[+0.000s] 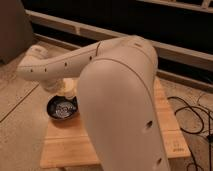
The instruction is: Place the ceramic cup in the ceramic bowl
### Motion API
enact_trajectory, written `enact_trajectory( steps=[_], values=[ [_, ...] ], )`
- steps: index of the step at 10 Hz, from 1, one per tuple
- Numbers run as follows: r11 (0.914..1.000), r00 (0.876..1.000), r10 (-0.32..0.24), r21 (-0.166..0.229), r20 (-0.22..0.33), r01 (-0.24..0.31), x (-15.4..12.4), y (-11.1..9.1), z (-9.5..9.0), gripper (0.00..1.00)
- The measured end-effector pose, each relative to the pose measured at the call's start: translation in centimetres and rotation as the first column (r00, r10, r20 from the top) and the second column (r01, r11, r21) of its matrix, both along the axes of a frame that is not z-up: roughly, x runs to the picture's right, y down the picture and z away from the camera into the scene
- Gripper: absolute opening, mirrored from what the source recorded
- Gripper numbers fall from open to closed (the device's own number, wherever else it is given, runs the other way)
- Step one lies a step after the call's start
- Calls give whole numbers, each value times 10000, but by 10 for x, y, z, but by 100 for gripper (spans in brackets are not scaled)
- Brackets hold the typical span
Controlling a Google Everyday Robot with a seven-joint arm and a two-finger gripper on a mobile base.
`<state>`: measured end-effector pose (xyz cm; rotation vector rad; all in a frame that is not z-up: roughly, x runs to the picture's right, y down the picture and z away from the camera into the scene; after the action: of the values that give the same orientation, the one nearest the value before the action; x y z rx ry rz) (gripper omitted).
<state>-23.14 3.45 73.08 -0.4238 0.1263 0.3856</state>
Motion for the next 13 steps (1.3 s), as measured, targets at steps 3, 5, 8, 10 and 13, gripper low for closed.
enact_trajectory(
  steps=[3,5,8,10,13],
  values=[
    [9852,9854,1384,-1155,992,-1267,-27,21,17,0],
    [9629,9672,1984,-2159,1586,-1621,-29,25,55,0],
    [9435,9686,1697,-3139,1818,-1064,-13,37,91,0],
    [9261,9716,1282,-3746,1991,-454,-14,48,102,6],
    [9118,9716,810,-4102,2223,178,-17,42,110,38]
  ],
)
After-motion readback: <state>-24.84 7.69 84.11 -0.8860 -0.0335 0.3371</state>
